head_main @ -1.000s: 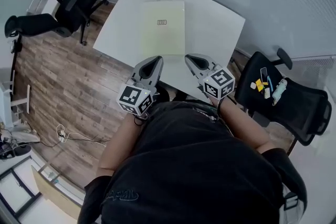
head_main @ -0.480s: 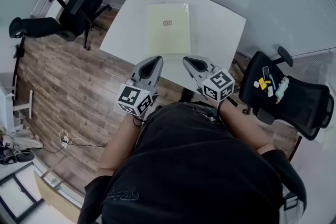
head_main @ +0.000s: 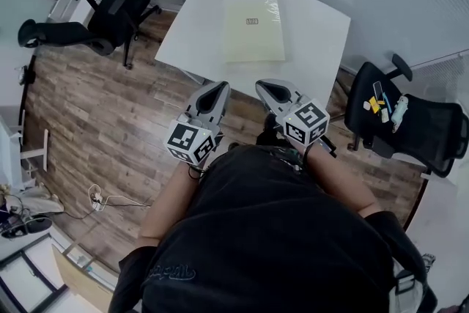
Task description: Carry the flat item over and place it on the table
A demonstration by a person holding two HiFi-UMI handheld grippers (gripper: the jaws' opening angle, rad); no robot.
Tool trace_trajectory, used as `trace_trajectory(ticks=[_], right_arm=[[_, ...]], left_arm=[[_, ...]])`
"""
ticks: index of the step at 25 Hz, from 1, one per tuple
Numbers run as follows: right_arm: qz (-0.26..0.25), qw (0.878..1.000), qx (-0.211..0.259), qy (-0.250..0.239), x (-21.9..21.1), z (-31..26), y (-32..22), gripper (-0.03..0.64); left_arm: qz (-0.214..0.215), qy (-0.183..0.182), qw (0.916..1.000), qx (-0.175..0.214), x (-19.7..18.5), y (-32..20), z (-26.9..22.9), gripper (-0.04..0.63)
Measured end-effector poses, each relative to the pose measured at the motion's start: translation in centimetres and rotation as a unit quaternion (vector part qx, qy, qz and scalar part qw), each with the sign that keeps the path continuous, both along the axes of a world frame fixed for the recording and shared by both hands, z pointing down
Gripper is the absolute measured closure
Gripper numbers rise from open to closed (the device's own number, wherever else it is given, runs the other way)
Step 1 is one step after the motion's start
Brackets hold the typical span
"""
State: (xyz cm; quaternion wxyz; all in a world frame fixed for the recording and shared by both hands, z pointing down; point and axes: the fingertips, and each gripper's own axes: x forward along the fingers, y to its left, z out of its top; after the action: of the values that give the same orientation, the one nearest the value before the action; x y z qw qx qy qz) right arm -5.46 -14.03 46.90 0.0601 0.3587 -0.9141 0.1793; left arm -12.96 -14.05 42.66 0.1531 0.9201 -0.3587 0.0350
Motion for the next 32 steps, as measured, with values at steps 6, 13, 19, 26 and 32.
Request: trace_trajectory(ticks=[6, 13, 19, 26, 32], right_arm=[[0.029, 1.0, 0.0, 0.0, -3.0, 0.1, 3.8, 0.595], [0.056, 0.998, 0.001, 0.009, -3.7, -0.3, 8.3, 0.595], [0.077, 0.997, 0.002, 0.018, -1.5, -0.4, 11.7, 0.595], [0.074, 0.997, 0.002, 0.021, 2.0, -0.4, 13.6, 0.595], [0.05, 0.999, 0.009, 0.019, 5.0, -1.1, 15.9, 0.595]], left_arm=[[0.02, 0.004, 0.9998, -0.001, -3.1, 3.3, 0.2, 0.58], [0.063, 0.019, 0.9976, -0.019, -2.4, 7.3, 0.9, 0.58], [0.086, 0.033, 0.9955, -0.023, -0.1, 9.8, 1.1, 0.581], [0.078, 0.033, 0.9961, -0.025, 2.7, 11.6, 0.6, 0.581], [0.07, 0.001, 0.9975, -0.009, 6.5, 14.8, 0.6, 0.58]])
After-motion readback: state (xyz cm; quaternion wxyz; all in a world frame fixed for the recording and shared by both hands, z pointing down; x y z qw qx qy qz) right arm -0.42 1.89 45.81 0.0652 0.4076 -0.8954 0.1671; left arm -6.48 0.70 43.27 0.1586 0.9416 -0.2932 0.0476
